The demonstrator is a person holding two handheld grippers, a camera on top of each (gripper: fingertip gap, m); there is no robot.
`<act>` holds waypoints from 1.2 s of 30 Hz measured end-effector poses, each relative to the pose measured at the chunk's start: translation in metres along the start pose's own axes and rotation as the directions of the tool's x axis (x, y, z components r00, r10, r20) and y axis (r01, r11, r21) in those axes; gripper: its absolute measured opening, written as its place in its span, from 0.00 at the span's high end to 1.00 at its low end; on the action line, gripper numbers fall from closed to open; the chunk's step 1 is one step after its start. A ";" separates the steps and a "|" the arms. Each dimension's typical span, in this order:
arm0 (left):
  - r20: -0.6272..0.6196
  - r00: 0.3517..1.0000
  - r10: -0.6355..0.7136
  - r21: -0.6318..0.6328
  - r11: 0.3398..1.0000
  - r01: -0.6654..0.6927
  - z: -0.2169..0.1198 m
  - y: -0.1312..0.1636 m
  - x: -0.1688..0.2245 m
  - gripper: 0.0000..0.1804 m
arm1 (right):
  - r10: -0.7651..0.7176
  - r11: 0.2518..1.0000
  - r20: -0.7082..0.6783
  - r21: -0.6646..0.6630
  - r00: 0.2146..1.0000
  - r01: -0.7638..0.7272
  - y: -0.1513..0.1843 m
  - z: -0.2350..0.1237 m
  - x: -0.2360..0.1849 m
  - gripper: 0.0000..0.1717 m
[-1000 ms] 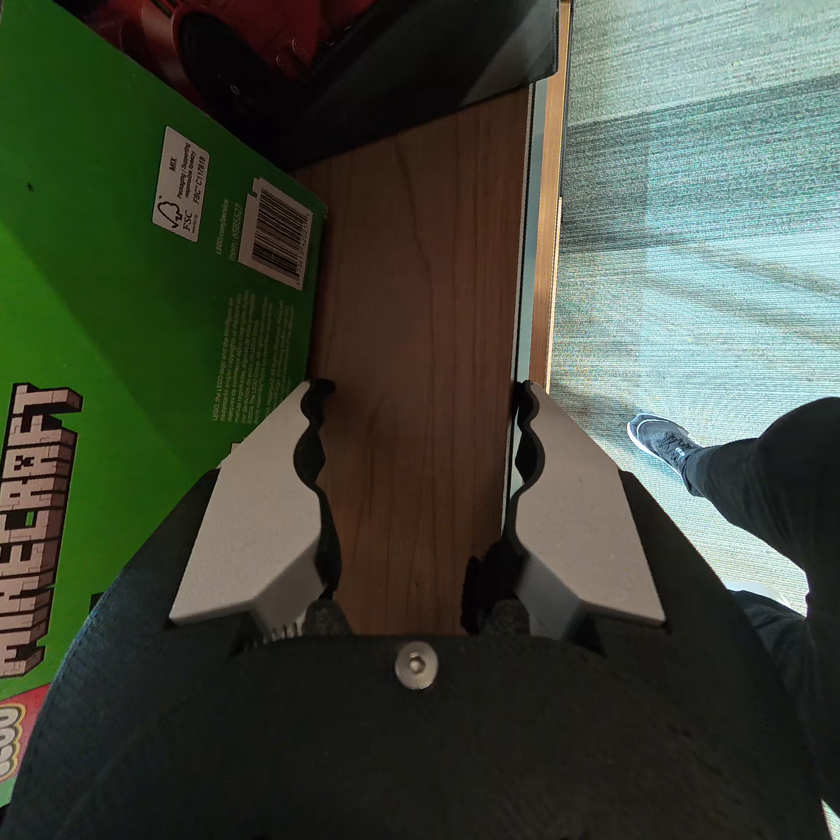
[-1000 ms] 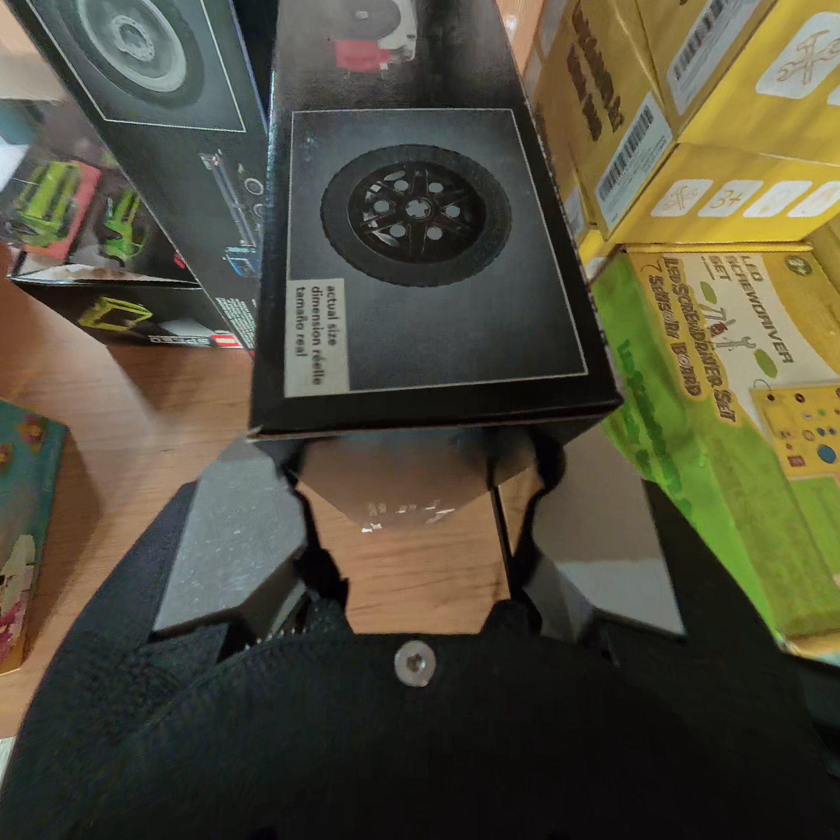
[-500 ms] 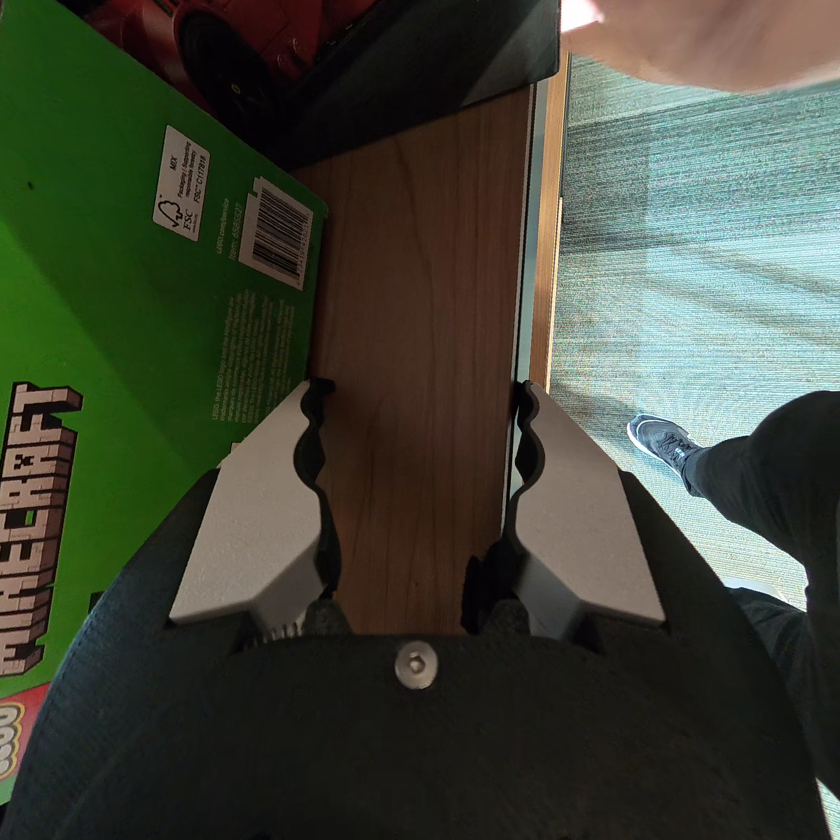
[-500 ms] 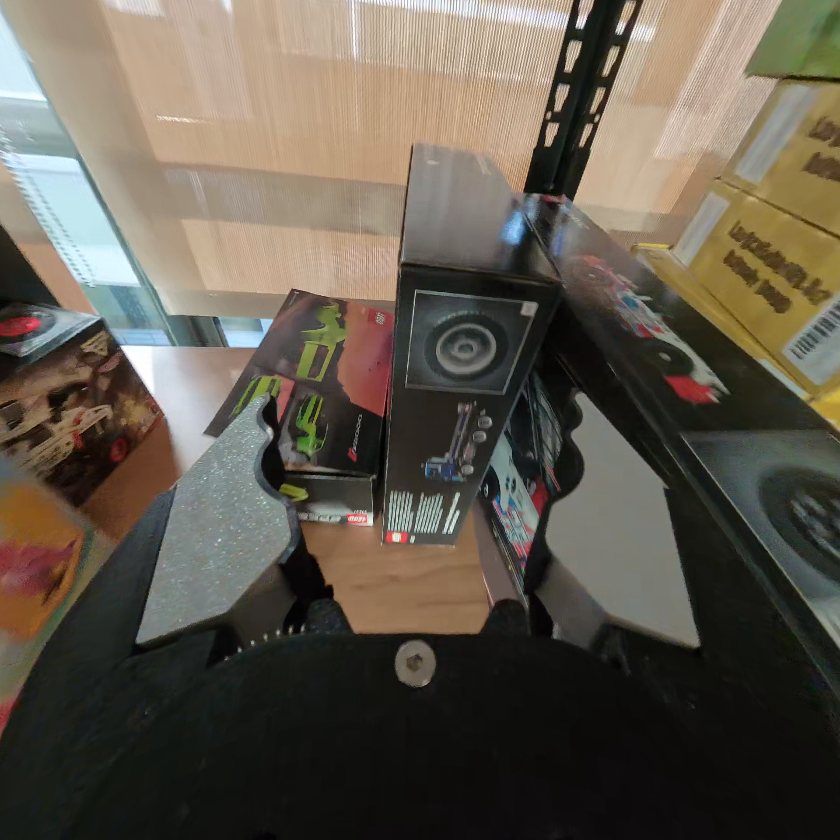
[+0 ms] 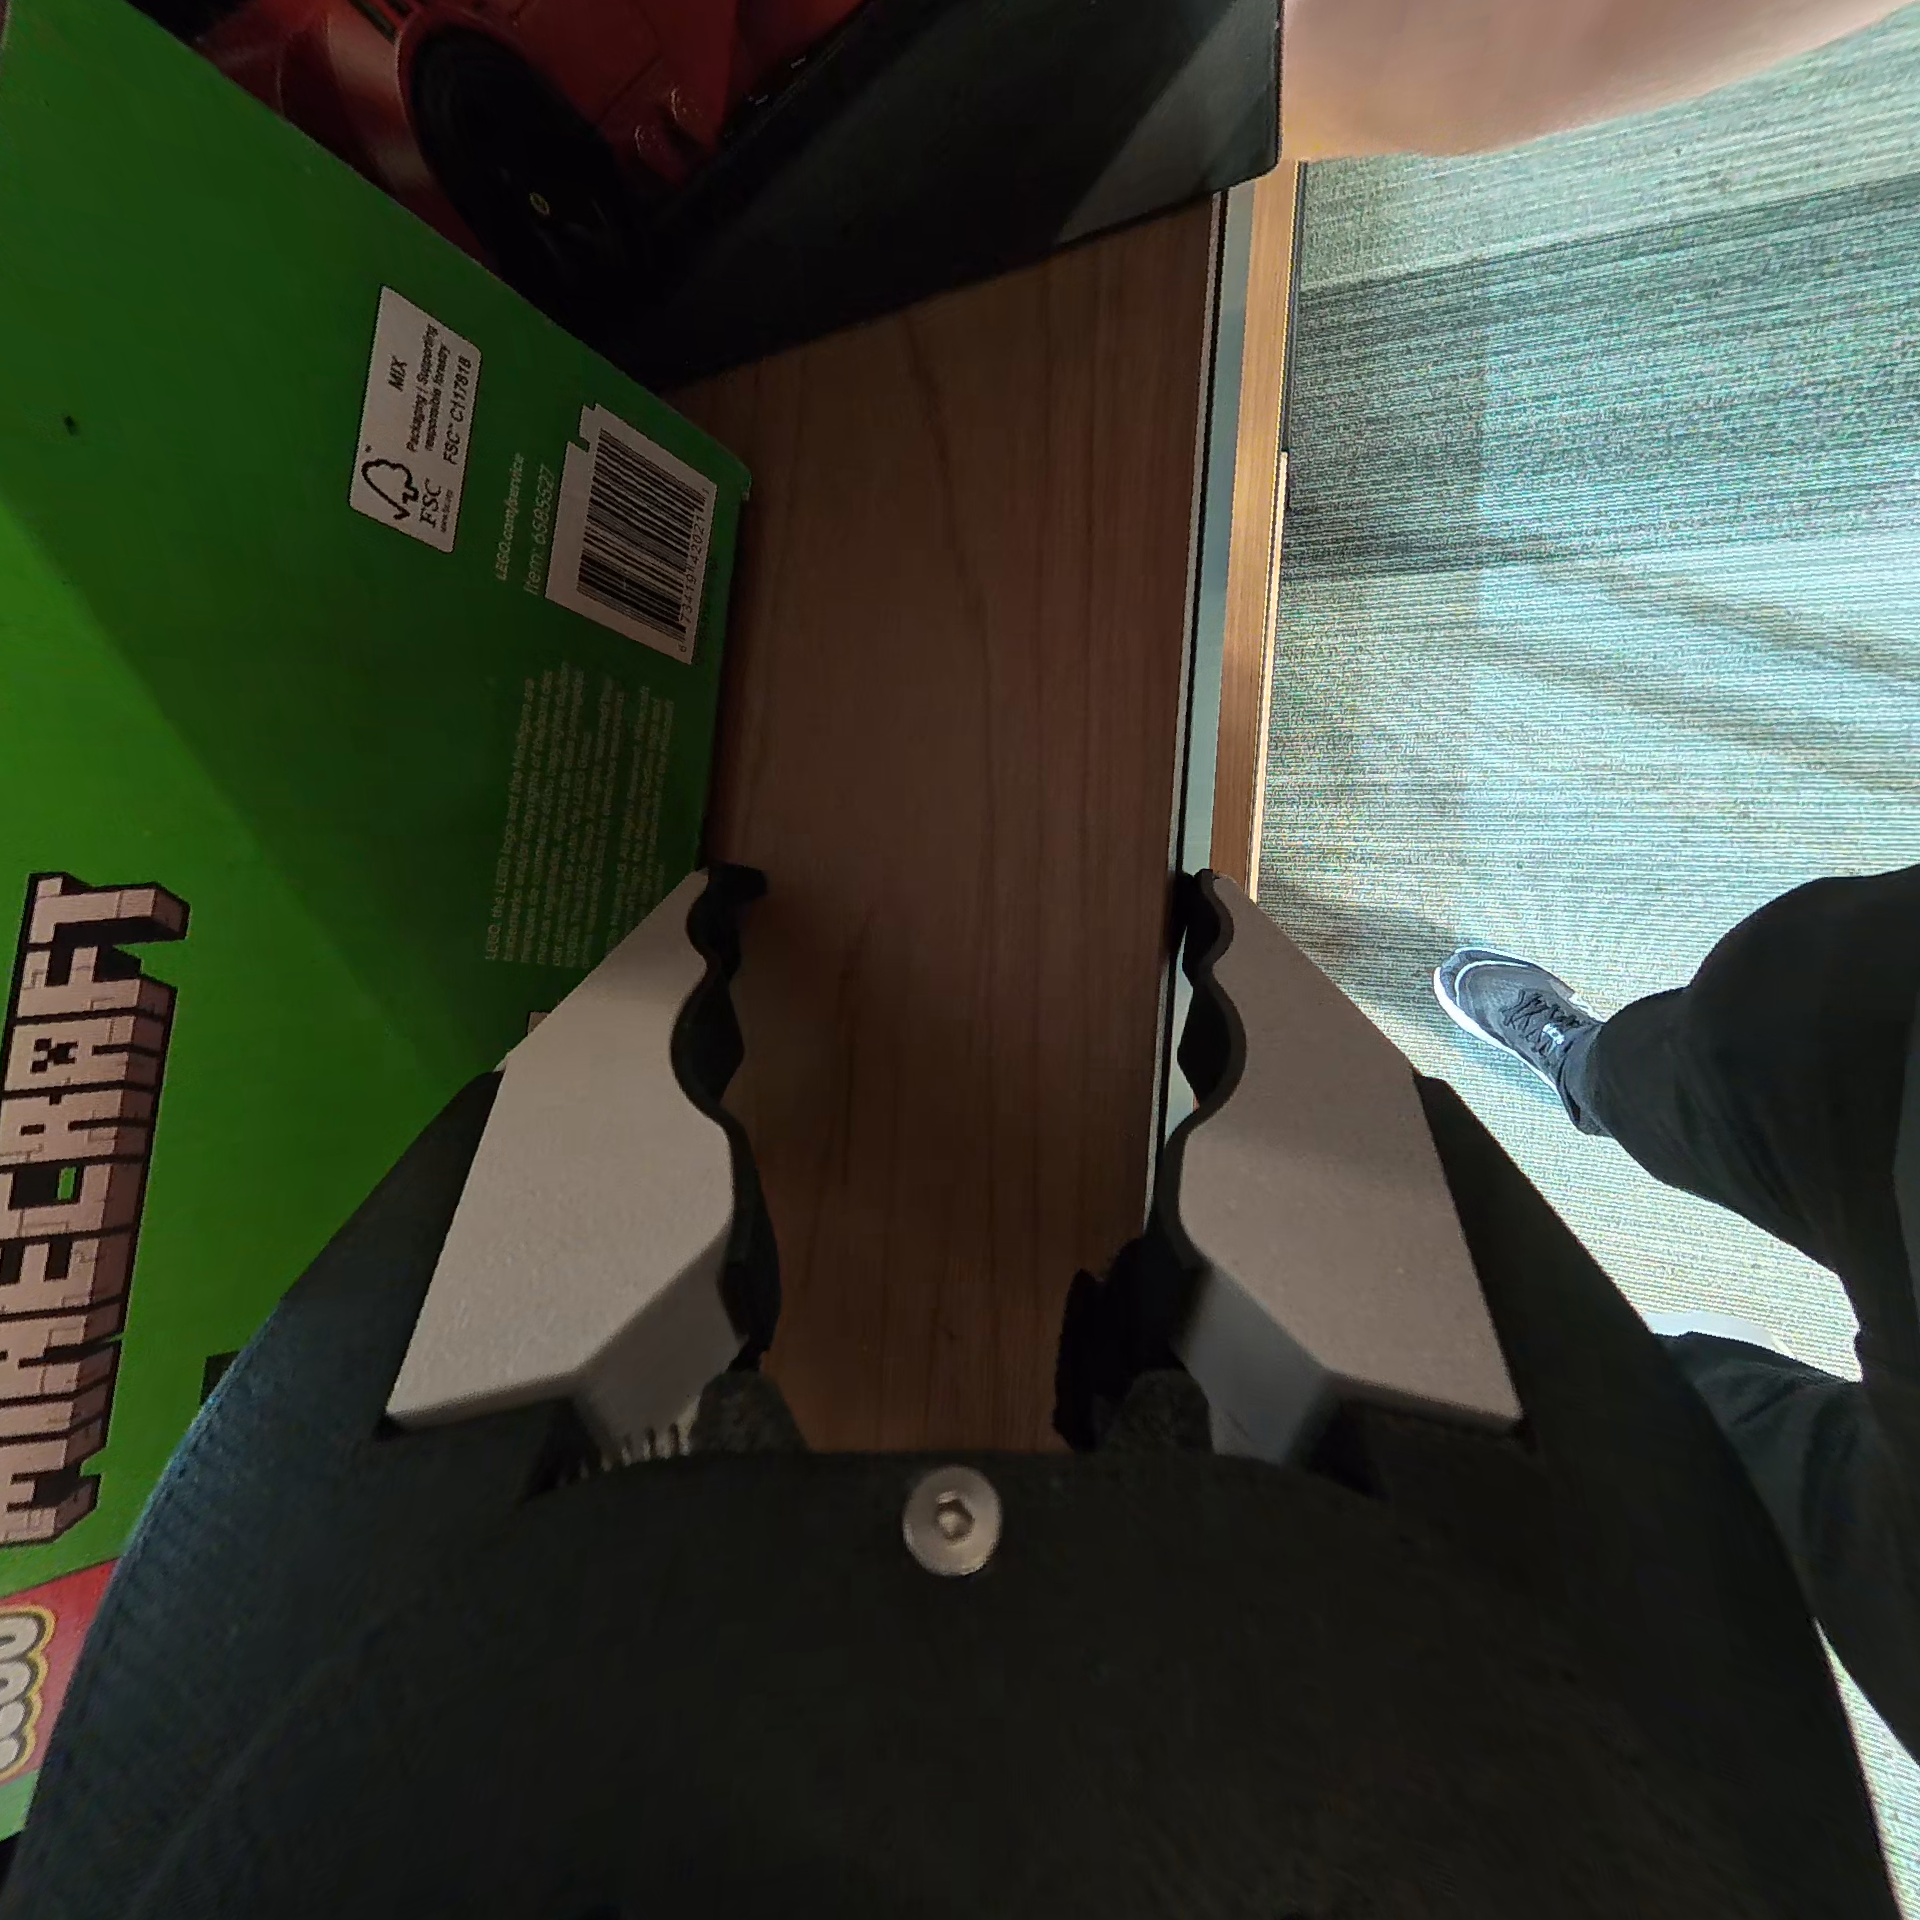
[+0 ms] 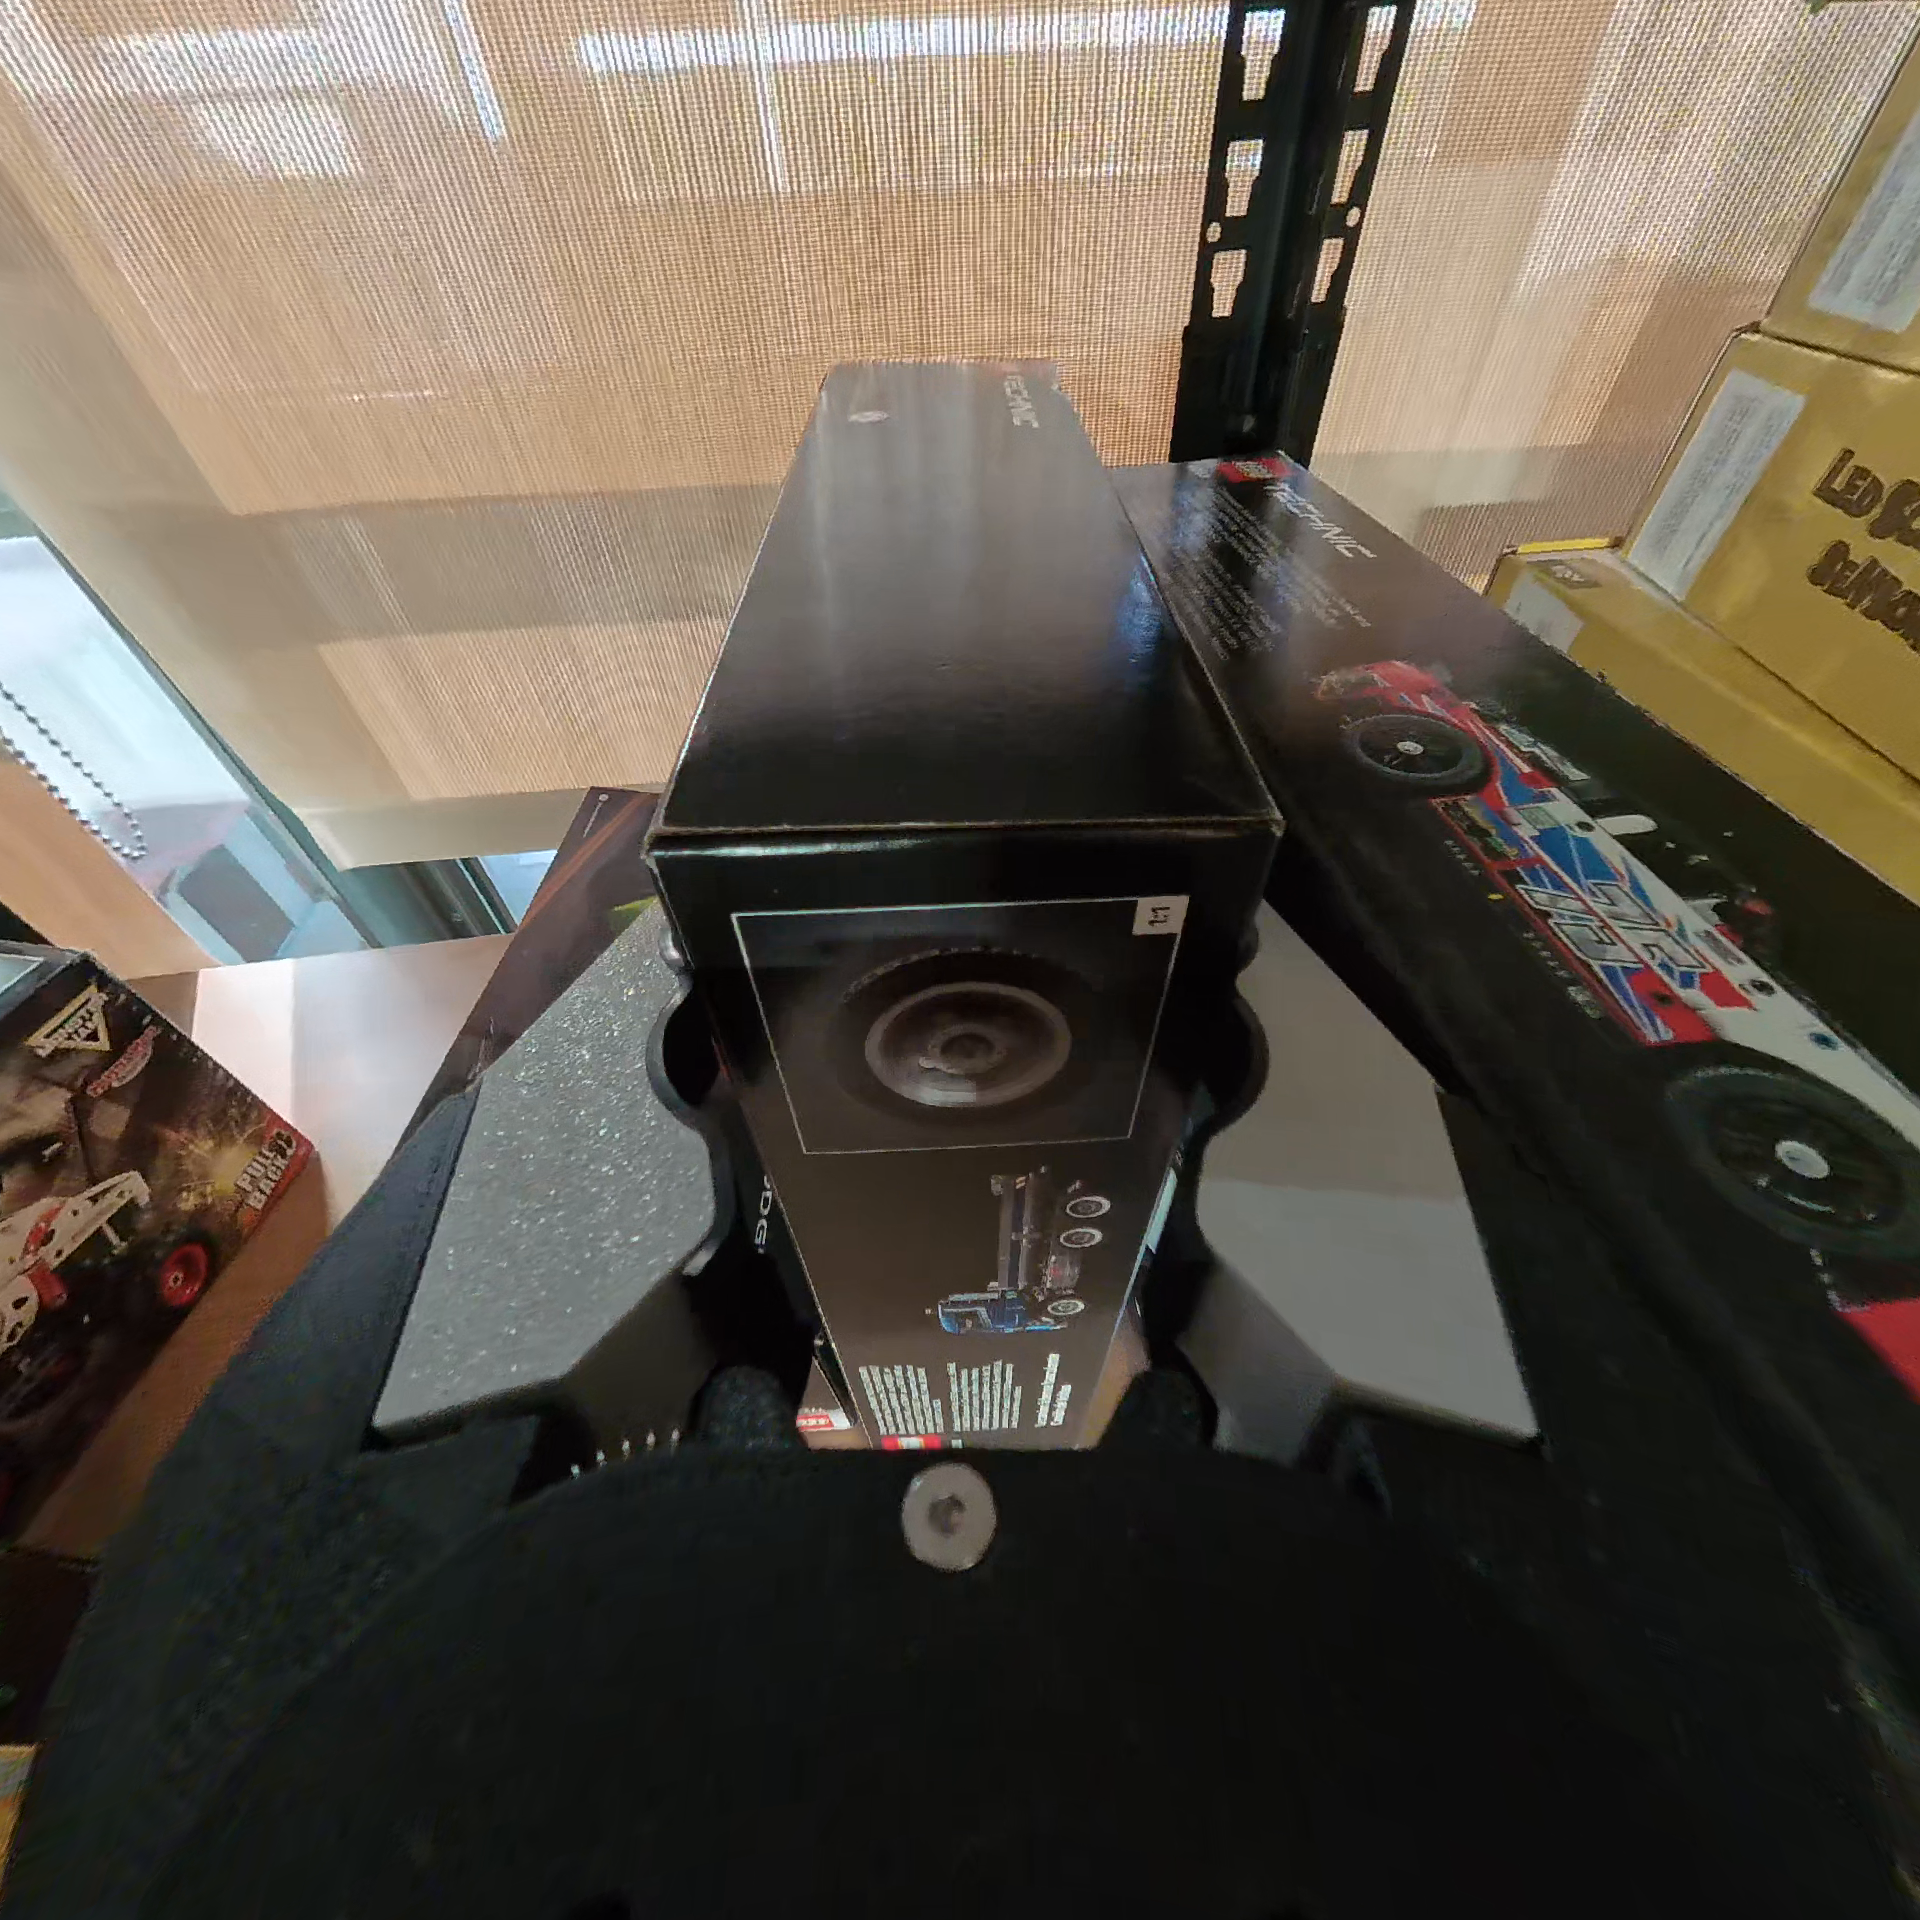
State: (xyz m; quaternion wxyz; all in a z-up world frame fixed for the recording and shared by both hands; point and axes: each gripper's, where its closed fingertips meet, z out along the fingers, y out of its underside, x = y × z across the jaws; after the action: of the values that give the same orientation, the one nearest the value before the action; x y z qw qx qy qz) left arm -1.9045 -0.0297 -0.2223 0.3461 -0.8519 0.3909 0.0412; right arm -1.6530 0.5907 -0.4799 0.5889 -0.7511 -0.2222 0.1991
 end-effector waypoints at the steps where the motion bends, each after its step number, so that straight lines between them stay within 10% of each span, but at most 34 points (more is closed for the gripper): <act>1: 0.000 1.000 0.000 0.000 1.000 0.000 0.000 0.000 0.000 0.52 | 0.000 1.000 0.004 -0.008 1.000 0.000 0.001 -0.001 0.000 0.45; 36: -0.001 1.000 0.005 0.001 1.000 -0.005 0.000 0.000 0.000 0.52 | -0.033 0.982 0.267 -0.170 0.963 0.081 0.070 -0.293 0.052 0.46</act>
State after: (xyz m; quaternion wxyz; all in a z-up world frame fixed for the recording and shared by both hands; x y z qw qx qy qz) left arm -1.9044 -0.0301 -0.2222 0.3460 -0.8508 0.3933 0.0416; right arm -1.4395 0.3725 -0.4836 0.4899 -0.7613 -0.3368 0.2590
